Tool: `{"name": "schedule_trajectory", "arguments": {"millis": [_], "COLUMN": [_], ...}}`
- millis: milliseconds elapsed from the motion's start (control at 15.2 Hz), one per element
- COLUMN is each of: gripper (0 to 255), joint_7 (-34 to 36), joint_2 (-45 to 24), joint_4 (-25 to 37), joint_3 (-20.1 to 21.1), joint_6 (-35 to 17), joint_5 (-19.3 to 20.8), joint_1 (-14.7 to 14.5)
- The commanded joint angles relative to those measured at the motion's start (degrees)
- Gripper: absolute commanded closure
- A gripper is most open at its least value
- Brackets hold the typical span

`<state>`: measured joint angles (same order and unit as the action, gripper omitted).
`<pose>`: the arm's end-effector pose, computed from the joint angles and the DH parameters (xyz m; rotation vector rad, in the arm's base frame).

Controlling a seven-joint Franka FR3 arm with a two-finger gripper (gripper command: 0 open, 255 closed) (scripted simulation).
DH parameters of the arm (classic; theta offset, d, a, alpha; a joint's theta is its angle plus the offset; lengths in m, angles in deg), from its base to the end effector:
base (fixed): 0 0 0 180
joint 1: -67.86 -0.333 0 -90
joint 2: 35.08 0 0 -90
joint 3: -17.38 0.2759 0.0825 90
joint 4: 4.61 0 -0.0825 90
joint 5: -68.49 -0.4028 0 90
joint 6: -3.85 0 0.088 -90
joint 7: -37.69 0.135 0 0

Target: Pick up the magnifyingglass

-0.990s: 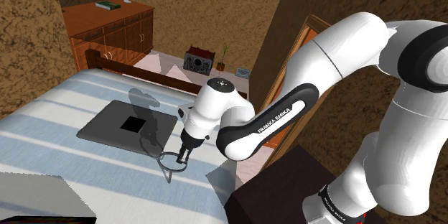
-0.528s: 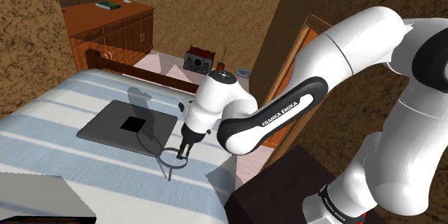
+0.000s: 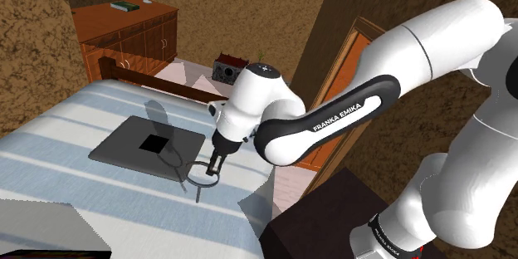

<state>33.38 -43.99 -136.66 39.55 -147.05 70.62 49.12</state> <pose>0.4151 0.3659 0.2206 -2.7920 -1.1976 -0.2510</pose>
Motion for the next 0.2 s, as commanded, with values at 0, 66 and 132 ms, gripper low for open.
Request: {"name": "schedule_trajectory", "arguments": {"millis": [0,66,132], "gripper": [255,255,255], "joint_7": [-0.6,-0.6,-0.6], "joint_2": [1.4,1.5,1.5], "joint_4": [0.3,0.3,0.3], "joint_3": [0.3,0.3,0.3], "joint_6": [1.5,1.7,1.7], "joint_5": [-1.0,-1.0,-1.0], "joint_1": [0.2,0.2,0.2]}}
